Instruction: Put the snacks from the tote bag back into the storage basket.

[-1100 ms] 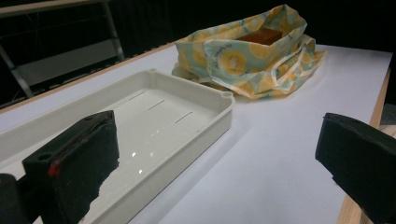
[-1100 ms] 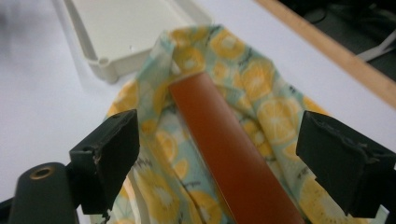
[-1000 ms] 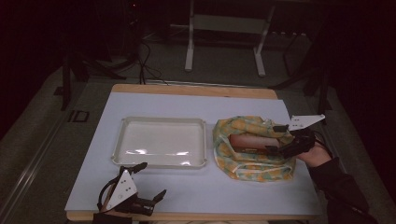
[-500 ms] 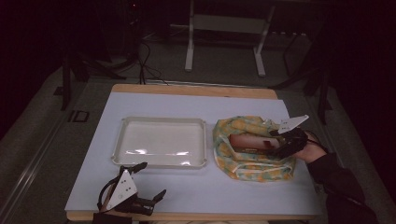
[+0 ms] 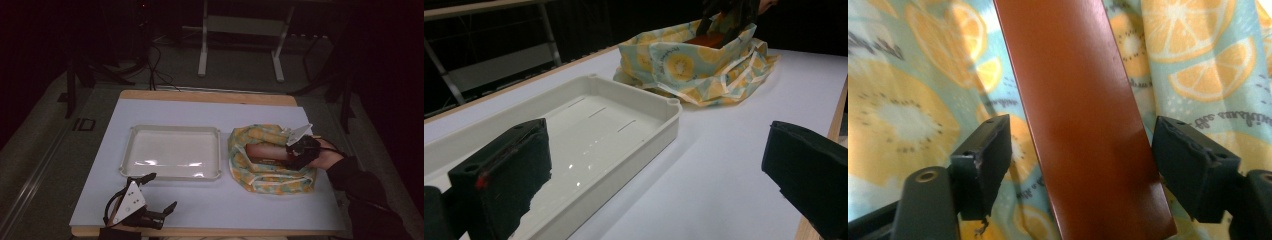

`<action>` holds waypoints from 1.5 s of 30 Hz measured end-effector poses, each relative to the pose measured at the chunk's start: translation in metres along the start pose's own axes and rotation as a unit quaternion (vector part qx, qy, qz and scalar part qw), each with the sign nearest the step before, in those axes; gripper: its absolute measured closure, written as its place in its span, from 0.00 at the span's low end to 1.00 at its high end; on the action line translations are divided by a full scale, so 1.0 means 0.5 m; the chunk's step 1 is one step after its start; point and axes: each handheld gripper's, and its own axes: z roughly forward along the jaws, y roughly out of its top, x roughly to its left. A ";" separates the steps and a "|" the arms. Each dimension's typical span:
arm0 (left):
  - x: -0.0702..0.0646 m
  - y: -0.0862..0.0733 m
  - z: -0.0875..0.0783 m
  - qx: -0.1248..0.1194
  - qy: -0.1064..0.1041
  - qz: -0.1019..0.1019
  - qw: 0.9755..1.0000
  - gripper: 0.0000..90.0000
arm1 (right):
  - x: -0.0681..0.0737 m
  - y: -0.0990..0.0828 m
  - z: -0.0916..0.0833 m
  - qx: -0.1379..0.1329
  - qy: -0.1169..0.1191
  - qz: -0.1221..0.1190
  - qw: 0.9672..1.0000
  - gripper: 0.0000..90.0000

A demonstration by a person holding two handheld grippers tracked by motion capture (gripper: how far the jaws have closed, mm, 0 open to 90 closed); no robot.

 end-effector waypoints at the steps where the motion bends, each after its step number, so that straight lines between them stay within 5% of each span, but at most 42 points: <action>1: 0.000 0.000 0.000 0.000 0.000 0.000 1.000 0.00 | -0.001 0.000 0.002 0.004 0.000 -0.003 1.000 0.34; 13: 0.001 0.000 0.001 0.000 0.000 0.000 1.000 0.00 | -0.006 -0.003 -0.007 0.003 0.016 -0.041 0.999 0.47; 25: 0.000 0.000 0.001 0.000 -0.001 0.001 1.000 0.00 | -0.014 -0.009 -0.042 -0.027 0.027 -0.027 0.999 0.48; 45: -0.001 0.000 0.003 0.002 -0.002 0.001 1.000 0.00 | -0.022 0.009 -0.122 -0.055 0.000 -0.025 0.998 0.48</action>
